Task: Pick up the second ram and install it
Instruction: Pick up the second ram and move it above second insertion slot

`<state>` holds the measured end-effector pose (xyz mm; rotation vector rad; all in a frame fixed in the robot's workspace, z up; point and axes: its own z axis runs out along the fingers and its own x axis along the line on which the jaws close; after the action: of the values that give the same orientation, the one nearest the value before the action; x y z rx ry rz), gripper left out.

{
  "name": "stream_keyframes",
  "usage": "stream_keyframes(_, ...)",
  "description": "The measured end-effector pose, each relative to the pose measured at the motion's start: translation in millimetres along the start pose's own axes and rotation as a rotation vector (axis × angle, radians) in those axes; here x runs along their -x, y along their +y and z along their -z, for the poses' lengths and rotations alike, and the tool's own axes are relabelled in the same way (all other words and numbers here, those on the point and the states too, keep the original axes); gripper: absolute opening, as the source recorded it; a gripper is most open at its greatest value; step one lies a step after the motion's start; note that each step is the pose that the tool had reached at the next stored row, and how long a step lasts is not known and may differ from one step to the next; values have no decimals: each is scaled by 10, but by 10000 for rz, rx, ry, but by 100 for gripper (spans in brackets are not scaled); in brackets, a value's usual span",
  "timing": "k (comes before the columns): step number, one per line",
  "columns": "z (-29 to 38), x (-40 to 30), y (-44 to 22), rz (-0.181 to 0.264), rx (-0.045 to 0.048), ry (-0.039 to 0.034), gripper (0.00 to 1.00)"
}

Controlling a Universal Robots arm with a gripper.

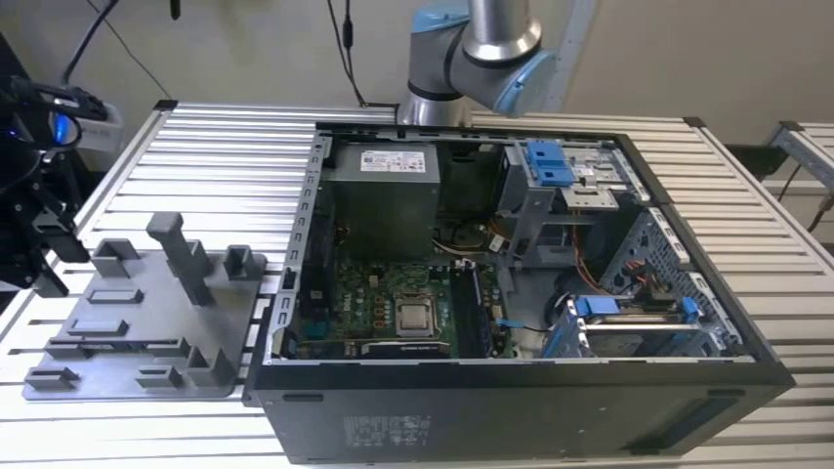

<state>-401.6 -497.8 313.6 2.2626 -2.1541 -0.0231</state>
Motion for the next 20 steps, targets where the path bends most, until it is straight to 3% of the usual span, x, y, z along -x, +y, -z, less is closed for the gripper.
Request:
stream_keyframes(12,-49,0,-1,0,0,0,48)
stream_keyframes(20,-131,0,-3,-1,0,22,48)
